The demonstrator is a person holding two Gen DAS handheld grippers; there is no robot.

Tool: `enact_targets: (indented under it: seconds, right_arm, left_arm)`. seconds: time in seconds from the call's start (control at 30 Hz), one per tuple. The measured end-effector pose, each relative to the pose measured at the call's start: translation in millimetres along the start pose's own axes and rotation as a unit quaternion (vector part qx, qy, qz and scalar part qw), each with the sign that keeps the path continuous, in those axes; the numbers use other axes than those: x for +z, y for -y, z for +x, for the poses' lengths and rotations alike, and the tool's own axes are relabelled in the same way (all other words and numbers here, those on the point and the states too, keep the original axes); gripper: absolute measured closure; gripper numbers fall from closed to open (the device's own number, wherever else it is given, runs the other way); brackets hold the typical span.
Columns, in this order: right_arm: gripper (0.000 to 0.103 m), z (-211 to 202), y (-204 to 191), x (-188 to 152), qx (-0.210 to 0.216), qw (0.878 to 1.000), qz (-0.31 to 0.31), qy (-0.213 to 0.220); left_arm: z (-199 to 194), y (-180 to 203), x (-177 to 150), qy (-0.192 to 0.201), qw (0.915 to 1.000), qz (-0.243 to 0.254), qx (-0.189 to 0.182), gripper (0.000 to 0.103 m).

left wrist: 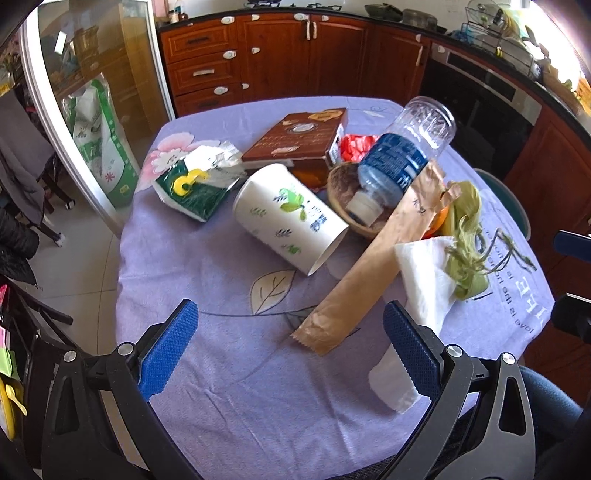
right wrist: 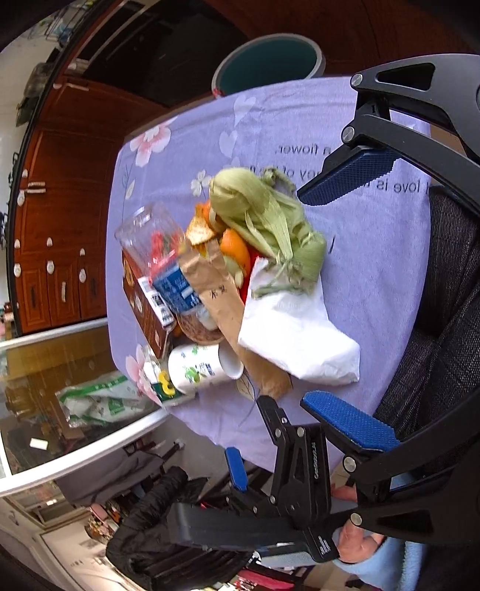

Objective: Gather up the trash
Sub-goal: 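Grasp the white tissue with the right tool while the left tool grasps the brown paper sleeve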

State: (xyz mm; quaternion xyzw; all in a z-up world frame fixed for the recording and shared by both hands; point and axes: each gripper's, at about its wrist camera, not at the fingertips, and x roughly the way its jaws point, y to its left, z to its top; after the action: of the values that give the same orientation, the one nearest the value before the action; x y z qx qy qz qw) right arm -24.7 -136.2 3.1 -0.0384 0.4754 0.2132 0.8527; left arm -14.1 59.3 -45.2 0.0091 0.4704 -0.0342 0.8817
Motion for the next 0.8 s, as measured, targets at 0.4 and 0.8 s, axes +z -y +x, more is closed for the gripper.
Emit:
enact_targets:
  seconds: [0.4,0.8]
  right_arm:
    - [0.028,74.8,-45.2,10.7,0.090,0.990,-0.023,-0.102]
    - [0.100,97.2,-12.0,4.1,0.042,0.992,0.025,-0.115]
  left_arm:
    - [24.2,-38.0,-19.3,-0.018,0.9994,-0.024,-0.018,0.004]
    - [32.8,-35.1,-9.3,-0.015,0.9986,0.009,-0.050,0.004]
